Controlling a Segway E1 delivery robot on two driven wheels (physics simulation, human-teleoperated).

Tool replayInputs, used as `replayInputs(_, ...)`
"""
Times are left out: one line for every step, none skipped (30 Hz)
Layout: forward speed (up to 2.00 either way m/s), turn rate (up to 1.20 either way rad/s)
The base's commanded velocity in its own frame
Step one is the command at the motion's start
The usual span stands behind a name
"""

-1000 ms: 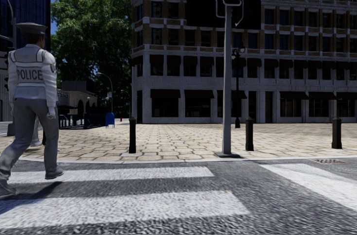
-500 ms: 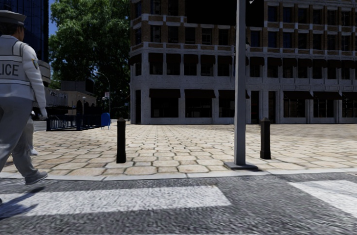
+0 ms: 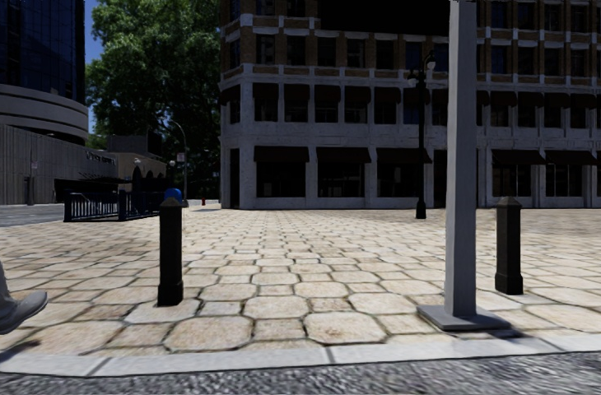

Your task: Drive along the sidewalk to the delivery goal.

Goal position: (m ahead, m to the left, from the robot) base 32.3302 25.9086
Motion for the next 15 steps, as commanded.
replayInputs(1.73, 0.00)
replayInputs(1.73, 0.00)
replayInputs(1.73, 0.00)
replayInputs(1.72, 0.00)
replayInputs(1.72, 0.00)
replayInputs(1.72, 0.00)
replayInputs(1.71, 0.00)
replayInputs(1.71, 0.00)
replayInputs(1.70, 0.00)
replayInputs(1.70, 0.00)
replayInputs(1.70, 0.00)
replayInputs(1.70, 0.00)
replayInputs(1.70, 0.00)
replayInputs(1.69, 0.00)
replayInputs(1.69, 0.00)
